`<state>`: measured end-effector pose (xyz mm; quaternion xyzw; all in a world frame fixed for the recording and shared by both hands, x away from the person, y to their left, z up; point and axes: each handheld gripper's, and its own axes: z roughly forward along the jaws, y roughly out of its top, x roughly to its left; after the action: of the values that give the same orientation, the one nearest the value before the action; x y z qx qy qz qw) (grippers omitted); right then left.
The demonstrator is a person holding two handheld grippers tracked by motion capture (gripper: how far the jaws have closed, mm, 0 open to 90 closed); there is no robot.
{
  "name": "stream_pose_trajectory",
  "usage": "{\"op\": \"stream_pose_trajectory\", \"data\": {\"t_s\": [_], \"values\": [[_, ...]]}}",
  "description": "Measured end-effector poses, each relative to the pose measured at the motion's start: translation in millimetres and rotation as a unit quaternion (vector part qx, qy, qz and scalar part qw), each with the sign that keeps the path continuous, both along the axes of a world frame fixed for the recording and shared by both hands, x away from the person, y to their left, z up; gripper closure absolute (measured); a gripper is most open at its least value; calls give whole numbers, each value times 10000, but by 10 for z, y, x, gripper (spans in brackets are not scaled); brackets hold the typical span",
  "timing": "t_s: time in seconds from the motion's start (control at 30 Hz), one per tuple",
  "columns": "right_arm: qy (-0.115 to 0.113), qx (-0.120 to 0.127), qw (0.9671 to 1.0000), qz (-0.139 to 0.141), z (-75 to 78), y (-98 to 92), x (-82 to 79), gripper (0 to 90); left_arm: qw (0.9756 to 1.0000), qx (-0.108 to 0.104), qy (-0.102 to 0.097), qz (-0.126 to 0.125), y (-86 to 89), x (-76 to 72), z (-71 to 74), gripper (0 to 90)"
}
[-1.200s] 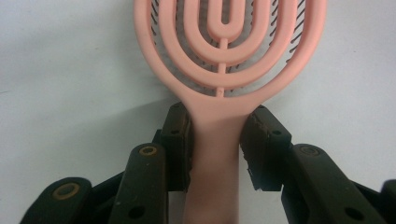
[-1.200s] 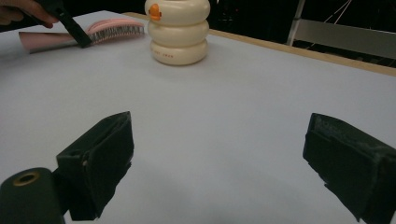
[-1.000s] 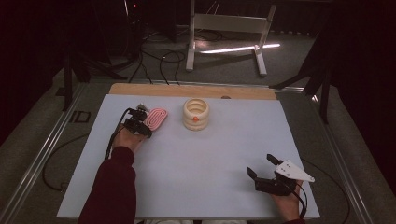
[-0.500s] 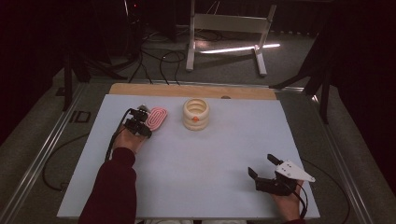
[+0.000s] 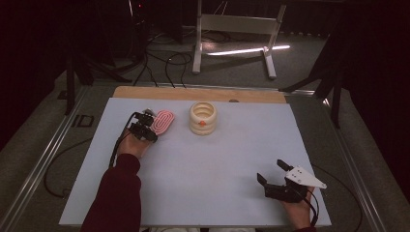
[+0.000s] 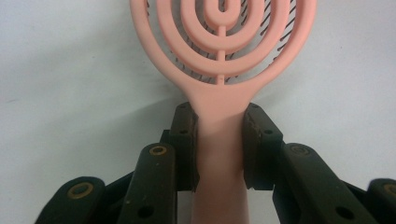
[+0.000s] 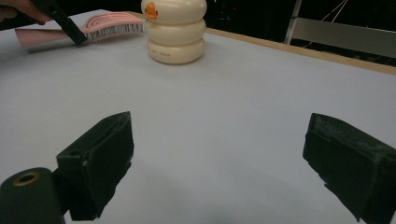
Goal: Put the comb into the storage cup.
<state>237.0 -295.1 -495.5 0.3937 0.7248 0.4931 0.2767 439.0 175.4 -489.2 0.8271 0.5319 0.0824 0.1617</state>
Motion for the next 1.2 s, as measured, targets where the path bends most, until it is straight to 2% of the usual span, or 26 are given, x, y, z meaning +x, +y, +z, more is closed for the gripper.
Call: {"op": "stream_pose_trajectory", "data": {"t_s": [0.2,0.27,0.7,1.2], "values": [[2,-6,10000,8,-2,3,1,86,10000,-45,-38,-2,22,-16,46,699],[9,-6,10000,13,-3,5,1,86,9999,-122,-85,0,38,-29,87,699],[13,-14,10000,33,-6,13,3,86,9996,-155,-244,-35,102,-90,225,699],[36,-17,10000,62,-16,26,8,86,9990,-170,-400,-116,101,-140,299,700]]}}
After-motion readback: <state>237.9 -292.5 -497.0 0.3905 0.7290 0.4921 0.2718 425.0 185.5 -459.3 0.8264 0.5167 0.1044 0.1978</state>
